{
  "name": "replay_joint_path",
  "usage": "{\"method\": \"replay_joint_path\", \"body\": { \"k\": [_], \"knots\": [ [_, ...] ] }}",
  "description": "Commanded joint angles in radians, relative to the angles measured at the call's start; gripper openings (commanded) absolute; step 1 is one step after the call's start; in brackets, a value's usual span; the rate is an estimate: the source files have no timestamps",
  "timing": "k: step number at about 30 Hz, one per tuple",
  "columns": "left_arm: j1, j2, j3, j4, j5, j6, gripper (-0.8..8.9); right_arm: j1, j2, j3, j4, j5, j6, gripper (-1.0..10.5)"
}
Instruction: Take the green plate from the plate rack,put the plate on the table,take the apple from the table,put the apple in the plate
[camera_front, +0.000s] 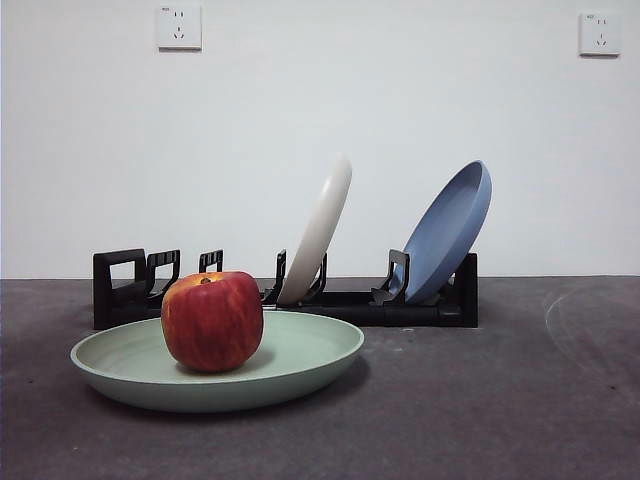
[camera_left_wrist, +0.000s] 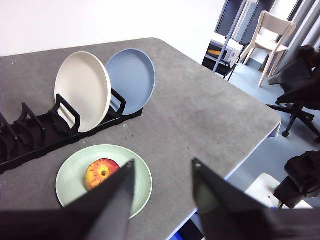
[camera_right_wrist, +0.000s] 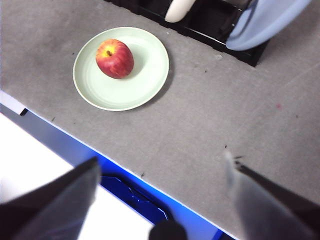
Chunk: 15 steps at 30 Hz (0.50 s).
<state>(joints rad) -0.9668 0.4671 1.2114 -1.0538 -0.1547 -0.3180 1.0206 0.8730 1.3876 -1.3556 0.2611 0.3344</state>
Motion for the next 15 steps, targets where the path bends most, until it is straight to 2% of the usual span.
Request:
{"method": "replay_joint_path", "body": {
  "k": [1, 11, 15],
  "knots": [
    [0.003, 0.004, -0.005, 0.006, -0.003, 0.009, -0.08, 0.001, -0.02, -0.013, -0.023, 0.012, 0.032, -0.1],
    [0.003, 0.005, -0.005, 0.007, -0.007, 0.008, -0.08, 0.001, -0.027, -0.013, -0.023, 0.023, 0.038, -0.1],
    [0.003, 0.007, -0.005, 0.005, -0.004, 0.008, -0.03, 0.001, -0.026, -0.011, -0.023, 0.028, 0.065, 0.0]
  ]
}}
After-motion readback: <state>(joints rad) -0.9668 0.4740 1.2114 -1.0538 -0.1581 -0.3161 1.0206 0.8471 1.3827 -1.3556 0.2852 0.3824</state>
